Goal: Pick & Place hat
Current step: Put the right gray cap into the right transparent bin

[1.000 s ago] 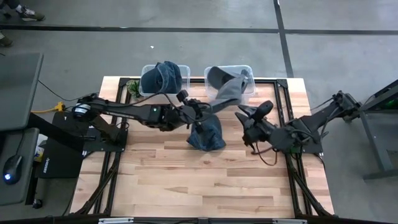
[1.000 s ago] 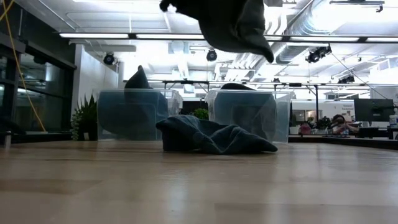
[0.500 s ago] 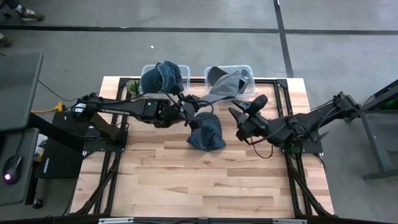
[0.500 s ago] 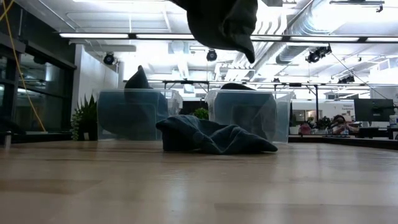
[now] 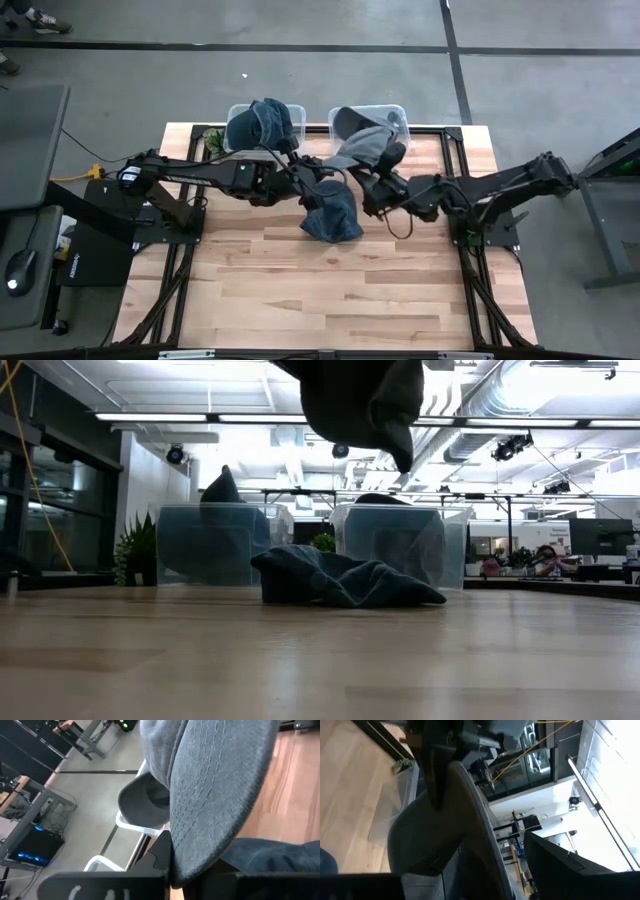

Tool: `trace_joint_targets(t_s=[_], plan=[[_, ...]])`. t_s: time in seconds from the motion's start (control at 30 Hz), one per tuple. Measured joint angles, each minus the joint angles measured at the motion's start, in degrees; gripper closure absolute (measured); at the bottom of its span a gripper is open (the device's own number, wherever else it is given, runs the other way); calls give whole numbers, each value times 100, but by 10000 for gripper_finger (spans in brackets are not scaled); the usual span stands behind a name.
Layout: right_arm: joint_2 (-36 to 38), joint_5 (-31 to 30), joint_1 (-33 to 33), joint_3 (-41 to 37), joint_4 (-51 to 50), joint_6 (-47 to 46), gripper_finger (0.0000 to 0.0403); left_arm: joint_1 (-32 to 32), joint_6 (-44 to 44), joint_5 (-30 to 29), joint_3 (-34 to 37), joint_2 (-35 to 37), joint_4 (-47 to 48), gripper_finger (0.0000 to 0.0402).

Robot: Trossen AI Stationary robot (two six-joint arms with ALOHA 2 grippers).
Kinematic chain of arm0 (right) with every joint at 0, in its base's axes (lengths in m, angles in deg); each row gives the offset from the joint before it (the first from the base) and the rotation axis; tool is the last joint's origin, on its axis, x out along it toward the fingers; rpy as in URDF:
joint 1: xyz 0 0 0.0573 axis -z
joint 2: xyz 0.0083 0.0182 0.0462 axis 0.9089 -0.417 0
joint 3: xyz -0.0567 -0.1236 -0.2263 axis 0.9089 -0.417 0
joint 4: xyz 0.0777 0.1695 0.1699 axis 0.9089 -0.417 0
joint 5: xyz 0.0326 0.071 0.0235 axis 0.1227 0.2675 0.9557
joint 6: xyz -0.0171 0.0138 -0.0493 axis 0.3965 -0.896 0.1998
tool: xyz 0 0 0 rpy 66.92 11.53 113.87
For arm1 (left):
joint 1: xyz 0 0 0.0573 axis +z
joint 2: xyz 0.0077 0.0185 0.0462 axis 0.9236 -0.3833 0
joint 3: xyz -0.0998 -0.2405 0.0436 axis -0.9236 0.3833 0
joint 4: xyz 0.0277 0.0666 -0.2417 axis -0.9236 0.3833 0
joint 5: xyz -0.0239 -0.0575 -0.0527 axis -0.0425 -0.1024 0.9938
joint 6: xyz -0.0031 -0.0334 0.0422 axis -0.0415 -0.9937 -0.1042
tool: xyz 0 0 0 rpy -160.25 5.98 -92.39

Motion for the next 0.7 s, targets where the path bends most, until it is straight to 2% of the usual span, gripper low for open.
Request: trace_joint_targets(t_s=[0.37,0.5,0.7], plan=[[-184,837,534,0,-341,-394,223,0,-20,51,0,3,109,394],[-184,1112,669,0,-341,-583,253,0,-27,132,0,3,121,394],[-182,1328,801,0,-368,-632,320,0,-31,178,2,3,148,394]])
